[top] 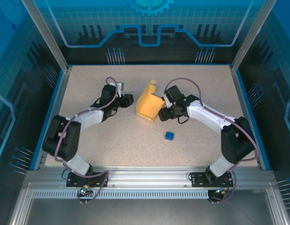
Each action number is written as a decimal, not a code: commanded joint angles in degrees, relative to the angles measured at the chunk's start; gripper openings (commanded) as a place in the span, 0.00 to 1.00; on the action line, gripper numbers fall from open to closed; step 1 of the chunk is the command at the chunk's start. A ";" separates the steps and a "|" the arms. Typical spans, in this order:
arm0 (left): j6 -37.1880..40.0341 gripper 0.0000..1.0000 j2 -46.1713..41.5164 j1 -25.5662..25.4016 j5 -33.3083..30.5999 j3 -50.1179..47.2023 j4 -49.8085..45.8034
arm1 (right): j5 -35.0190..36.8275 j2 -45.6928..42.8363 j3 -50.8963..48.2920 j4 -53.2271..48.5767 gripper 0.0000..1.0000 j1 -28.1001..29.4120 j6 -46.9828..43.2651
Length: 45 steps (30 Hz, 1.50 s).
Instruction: Fold the paper box
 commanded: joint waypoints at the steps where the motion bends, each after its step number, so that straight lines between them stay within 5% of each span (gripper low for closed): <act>1: 1.74 0.57 -7.03 -1.16 5.45 -3.96 3.45 | -2.79 -2.55 -3.67 -7.08 0.67 0.02 3.89; 15: 0.12 0.59 -13.63 -2.60 4.40 -8.56 4.00 | -5.93 -7.07 -12.89 -5.07 0.82 4.59 17.61; 45: 0.05 0.59 -13.35 -2.64 3.52 -8.88 1.99 | 2.78 3.42 -6.75 -1.41 0.73 13.54 19.95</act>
